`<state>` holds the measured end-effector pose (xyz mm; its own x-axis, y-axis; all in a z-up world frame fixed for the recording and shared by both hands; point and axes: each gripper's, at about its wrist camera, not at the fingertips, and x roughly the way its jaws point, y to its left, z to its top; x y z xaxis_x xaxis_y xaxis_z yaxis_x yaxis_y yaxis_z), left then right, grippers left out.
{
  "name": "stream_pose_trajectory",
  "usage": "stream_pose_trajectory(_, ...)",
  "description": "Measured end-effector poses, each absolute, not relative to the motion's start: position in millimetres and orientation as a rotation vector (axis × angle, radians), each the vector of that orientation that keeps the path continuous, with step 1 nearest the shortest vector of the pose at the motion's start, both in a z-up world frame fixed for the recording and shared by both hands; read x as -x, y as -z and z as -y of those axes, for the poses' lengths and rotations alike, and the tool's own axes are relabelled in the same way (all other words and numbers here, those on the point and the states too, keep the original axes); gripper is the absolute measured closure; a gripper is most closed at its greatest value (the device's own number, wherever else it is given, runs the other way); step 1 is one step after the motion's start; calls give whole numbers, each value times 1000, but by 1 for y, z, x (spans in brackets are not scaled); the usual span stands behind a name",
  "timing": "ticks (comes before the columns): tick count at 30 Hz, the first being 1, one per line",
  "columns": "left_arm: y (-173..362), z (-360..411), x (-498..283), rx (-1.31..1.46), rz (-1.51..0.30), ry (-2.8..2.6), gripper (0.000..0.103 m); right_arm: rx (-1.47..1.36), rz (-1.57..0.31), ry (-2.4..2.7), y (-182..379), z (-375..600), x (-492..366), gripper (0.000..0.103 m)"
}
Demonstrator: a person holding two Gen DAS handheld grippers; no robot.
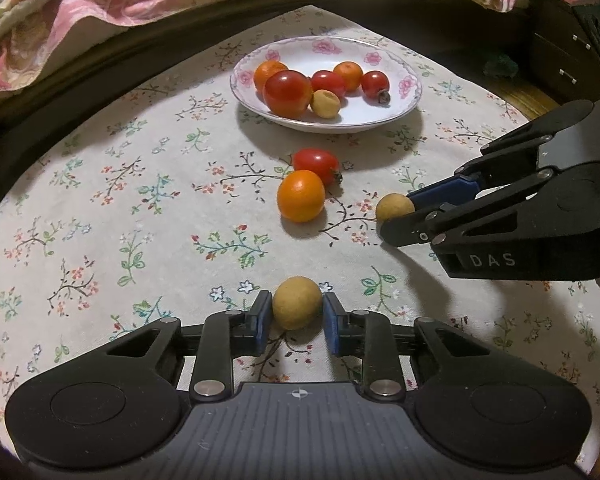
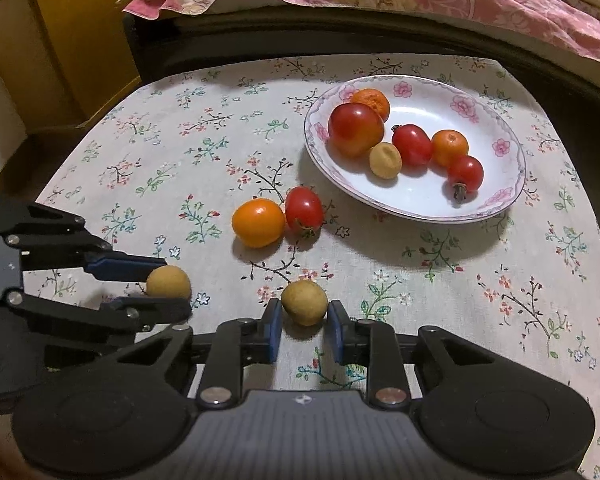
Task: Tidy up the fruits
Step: 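Lift both brown fruits and carry them toward the white bowl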
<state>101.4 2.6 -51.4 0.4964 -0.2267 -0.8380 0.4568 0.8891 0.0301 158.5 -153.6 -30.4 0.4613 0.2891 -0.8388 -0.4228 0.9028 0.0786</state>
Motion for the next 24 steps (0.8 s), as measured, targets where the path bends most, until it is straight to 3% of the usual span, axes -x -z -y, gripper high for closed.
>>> stream_pose_trajectory(24,48,6,-103,-268,-925,463,69,144,-1014,-462,28,151,-152,75)
